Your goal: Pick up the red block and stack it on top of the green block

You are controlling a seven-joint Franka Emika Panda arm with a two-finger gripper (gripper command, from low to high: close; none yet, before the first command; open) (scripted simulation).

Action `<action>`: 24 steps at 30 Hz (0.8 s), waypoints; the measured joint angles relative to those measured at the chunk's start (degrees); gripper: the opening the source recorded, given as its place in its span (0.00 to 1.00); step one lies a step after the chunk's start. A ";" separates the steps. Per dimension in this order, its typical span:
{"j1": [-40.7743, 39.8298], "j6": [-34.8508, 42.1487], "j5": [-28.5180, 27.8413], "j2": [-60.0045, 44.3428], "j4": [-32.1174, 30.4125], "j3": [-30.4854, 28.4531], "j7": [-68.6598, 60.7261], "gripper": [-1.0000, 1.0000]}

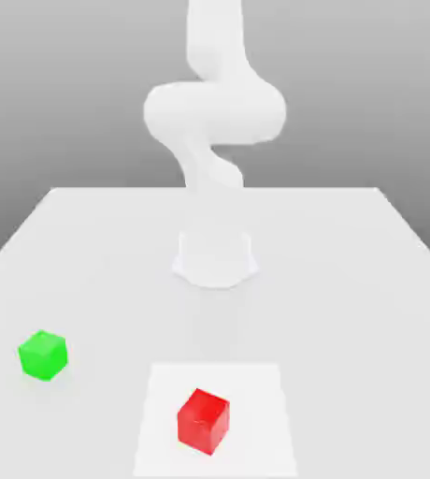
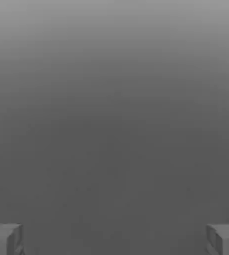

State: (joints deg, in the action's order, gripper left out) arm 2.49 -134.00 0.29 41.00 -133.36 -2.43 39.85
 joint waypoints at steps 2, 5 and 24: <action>2.06 -1.88 0.31 -4.08 -1.34 -2.06 -5.11 0.50; 4.88 -4.56 0.93 -9.89 -3.25 -4.95 -12.52 0.50; 11.49 -21.32 5.14 -46.26 -15.19 -12.45 -59.16 0.50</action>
State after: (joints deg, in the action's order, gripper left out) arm 13.98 -155.32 5.43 -5.25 -148.55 -14.88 -19.32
